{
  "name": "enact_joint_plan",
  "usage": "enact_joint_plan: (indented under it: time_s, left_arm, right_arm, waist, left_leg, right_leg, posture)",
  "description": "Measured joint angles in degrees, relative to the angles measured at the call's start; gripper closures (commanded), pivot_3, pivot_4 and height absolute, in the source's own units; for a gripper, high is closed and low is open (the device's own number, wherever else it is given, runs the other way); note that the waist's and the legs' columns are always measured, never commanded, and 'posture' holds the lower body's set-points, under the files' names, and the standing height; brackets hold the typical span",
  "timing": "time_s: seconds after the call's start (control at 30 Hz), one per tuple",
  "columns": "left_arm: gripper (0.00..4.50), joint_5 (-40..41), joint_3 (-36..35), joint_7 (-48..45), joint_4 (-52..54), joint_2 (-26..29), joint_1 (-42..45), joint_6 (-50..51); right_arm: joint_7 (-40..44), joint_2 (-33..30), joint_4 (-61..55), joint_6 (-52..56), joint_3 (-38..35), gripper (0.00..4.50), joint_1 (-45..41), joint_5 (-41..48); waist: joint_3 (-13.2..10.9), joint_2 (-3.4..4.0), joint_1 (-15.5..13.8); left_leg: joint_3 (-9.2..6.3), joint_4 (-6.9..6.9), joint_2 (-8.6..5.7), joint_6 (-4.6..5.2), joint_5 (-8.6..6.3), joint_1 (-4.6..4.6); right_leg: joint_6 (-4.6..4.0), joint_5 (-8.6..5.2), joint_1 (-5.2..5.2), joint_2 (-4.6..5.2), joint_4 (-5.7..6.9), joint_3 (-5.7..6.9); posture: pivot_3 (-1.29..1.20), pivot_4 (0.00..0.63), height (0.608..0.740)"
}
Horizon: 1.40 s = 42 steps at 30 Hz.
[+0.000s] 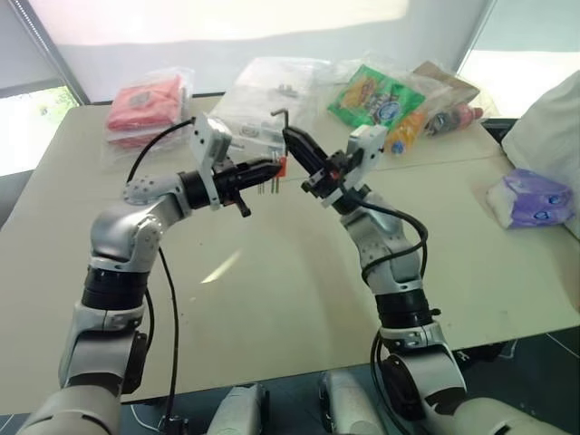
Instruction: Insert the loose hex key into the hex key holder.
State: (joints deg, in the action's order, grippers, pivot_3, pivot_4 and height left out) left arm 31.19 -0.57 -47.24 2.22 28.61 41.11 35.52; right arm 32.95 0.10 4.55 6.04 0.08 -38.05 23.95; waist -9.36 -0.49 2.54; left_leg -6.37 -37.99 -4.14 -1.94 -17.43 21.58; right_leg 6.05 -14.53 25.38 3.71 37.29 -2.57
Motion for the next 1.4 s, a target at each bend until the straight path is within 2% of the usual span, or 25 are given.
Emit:
enact_joint_plan:
  time_s: [1.4]
  left_arm:
    - [4.5,0.4,-0.51,1.18,0.02,-1.41,0.0,0.24]
  right_arm:
    - [-1.68,2.22,-0.92,0.07,1.6,4.43,1.92,-0.18]
  waist:
    - [0.0,0.0,0.01]
  left_leg:
    - [0.0,-0.01,0.0,0.0,0.0,0.0]
  right_leg:
    - [0.0,0.0,0.0,0.0,0.01,0.0]
  posture:
    - [0.0,0.15,0.74]
